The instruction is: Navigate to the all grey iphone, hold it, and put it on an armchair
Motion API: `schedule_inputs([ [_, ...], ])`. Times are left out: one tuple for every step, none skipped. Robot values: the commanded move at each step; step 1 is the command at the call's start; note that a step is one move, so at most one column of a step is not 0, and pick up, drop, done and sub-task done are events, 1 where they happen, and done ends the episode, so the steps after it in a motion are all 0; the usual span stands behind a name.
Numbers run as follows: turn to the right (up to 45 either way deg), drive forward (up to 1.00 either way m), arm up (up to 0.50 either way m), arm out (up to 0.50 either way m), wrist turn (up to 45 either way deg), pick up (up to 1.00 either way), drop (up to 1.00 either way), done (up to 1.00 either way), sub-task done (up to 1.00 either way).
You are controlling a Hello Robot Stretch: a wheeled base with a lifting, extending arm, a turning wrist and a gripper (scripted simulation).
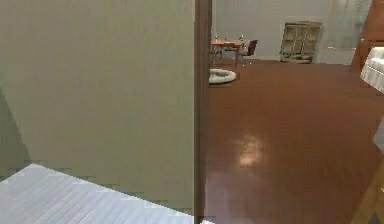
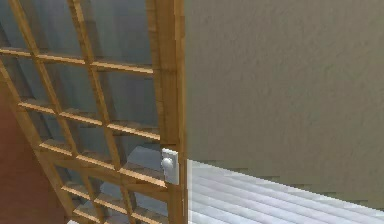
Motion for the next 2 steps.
schedule_inputs([
  [-6.0, 0.00, 0.00, 0.00, 0.0, 0.00, 0.00, 0.00, 0.00],
  [0.0, 0.10, 0.00, 0.00, 0.0, 0.00, 0.00, 0.00, 0.00],
])
